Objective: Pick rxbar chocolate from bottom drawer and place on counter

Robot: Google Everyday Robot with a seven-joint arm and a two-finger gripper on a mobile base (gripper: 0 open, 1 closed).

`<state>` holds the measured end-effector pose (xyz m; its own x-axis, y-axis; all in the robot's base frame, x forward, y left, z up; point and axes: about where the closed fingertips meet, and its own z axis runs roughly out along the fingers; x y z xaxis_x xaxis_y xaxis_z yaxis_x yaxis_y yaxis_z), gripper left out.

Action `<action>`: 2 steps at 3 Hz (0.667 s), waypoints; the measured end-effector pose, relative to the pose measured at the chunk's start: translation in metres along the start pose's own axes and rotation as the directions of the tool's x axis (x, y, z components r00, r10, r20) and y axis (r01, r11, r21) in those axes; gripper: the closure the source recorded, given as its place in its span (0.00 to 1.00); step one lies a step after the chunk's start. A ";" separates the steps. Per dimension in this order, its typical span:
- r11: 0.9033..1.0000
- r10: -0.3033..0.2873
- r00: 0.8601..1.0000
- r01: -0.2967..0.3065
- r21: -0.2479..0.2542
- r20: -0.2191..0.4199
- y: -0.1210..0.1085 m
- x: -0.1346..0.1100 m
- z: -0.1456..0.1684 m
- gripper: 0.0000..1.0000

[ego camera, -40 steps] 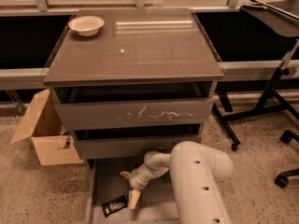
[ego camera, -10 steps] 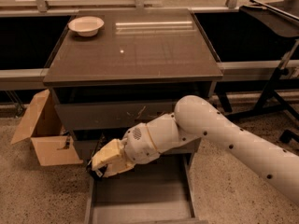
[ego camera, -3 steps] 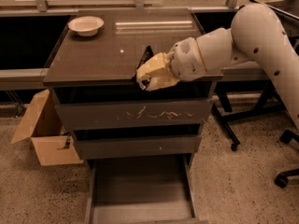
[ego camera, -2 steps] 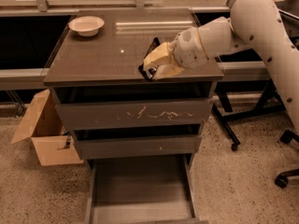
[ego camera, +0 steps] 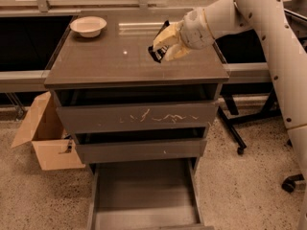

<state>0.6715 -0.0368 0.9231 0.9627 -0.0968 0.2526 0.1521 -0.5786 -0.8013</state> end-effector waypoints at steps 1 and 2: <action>1.000 0.000 1.000 0.000 0.000 0.000 0.000 0.000 0.001 1.00; 1.000 0.015 0.999 -0.015 -0.001 -0.050 0.009 0.020 -0.002 1.00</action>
Offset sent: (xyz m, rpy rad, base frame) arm 0.0558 -0.0332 0.0019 0.0249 -0.0498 -0.1432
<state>0.6920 -0.0455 0.9219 0.9526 -0.1456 0.2671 0.1373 -0.5778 -0.8046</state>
